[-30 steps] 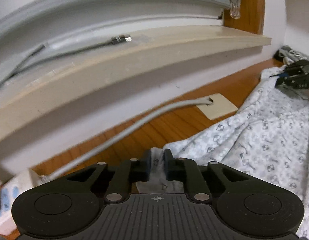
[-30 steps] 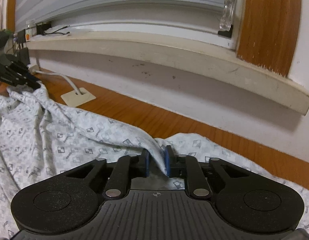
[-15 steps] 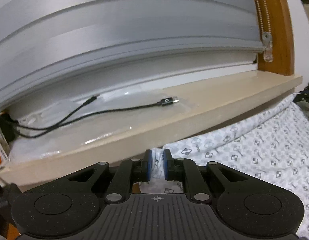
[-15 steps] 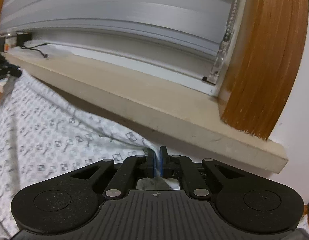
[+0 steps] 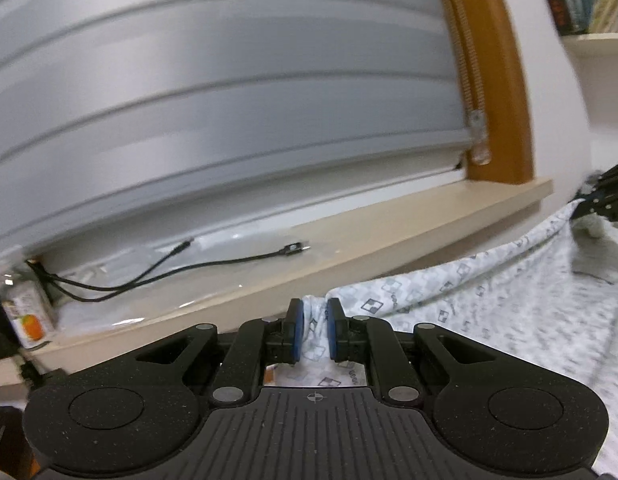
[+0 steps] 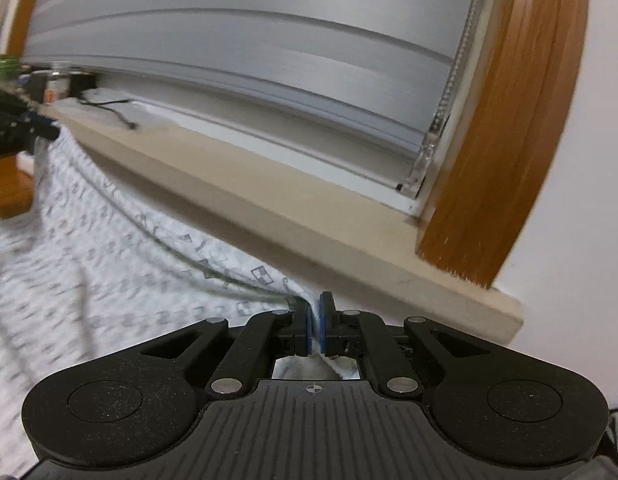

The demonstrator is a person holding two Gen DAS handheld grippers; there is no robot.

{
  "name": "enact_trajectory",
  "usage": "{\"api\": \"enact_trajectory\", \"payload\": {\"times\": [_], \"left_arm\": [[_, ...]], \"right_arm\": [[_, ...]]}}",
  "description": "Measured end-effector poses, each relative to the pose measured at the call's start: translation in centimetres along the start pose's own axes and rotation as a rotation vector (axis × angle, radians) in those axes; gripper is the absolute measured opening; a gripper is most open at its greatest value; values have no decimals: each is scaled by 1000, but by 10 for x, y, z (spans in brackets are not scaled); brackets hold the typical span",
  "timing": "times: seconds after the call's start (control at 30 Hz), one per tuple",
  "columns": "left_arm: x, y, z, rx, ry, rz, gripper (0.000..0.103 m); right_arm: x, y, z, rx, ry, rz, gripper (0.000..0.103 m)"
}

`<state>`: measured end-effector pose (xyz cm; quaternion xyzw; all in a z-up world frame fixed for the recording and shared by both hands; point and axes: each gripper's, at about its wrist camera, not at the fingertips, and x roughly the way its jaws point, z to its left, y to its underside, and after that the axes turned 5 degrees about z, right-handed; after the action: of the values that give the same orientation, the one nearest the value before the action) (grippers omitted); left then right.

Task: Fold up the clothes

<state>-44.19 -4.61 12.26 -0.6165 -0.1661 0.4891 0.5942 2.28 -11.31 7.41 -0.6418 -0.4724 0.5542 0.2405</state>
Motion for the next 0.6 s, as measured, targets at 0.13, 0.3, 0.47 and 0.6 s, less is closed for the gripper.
{"api": "enact_trajectory", "payload": {"times": [0.13,0.3,0.47,0.6], "left_arm": [[-45,18,-20,17,31,10,16],[-85,53,-41,23,77,112,39],[-96,64,-24,-47,53,162,46],[-80,61,-12,-118,41,186,47]], "right_arm": [[-33,20,10,18,-59,19,5],[-54,59,23,21,-155,139,16],[-72,68,23,58,-250,149,34],[-75,54,22,95,-267,96,47]]}}
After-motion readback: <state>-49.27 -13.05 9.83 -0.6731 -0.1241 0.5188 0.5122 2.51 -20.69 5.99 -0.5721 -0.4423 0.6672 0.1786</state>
